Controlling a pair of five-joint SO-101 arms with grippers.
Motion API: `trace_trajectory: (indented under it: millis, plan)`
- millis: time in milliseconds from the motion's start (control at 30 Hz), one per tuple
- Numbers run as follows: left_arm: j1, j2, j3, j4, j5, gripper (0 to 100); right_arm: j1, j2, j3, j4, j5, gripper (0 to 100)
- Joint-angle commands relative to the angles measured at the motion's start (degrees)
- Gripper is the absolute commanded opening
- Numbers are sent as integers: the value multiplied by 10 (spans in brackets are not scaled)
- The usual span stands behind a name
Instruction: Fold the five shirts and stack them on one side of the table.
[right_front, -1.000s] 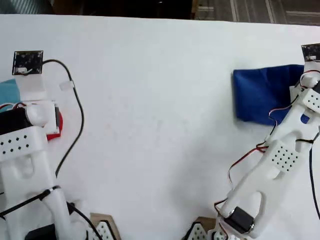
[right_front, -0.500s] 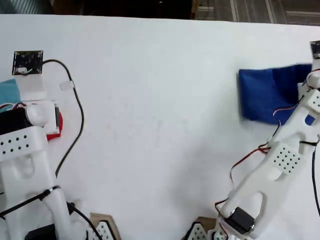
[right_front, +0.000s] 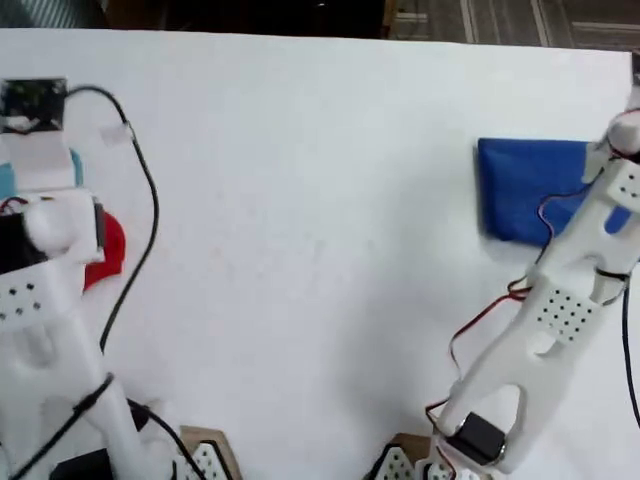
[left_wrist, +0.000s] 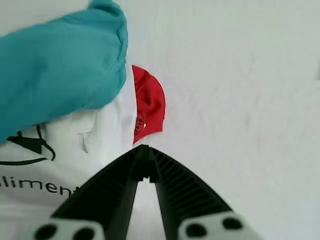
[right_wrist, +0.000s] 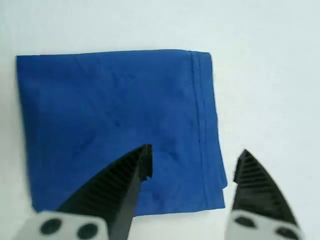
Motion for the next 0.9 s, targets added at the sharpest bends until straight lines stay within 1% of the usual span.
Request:
trace_trajectory:
  millis: [0, 33, 100, 167, 233, 300, 333, 367, 433, 533, 633, 767, 867]
  plan:
    - [-40, -12, -97, 19, -4, 28, -38, -88, -22, 40, -16, 120]
    - [-61, -11, -103, 11, -8, 29, -40, -102, -22, 40, -21, 98]
    - [-113, -11, -91, -31, -46, 55, -44, -133, -22, 40, -23, 97]
    - [-173, -11, -60, -84, -85, 103, -44, -165, -17, 40, -24, 130]
    - [-223, -10, -17, -138, -116, 166, -43, -205, 9, 40, -24, 187]
    - [-262, 3, 26, -184, -140, 216, -43, -255, 63, 41, -24, 252]
    - [-277, 16, 42, -200, -147, 223, -44, -284, 102, 41, -22, 280]
    - [-287, 34, 50, -212, -149, 220, -44, -317, 147, 41, -21, 296]
    - [-297, 84, 51, -222, -139, 218, -51, -383, 251, 40, -20, 293]
    - [-295, 178, 6, -213, -89, 218, -70, -486, 432, 40, -19, 265]
    - [-291, 277, -95, -171, -32, 218, -95, -581, 609, 39, -19, 239]
    - [-284, 404, -248, -76, -23, 218, -131, -682, 789, 34, -19, 211]
    - [-284, 484, -357, -20, -24, 218, -149, -741, 875, 22, -19, 206]
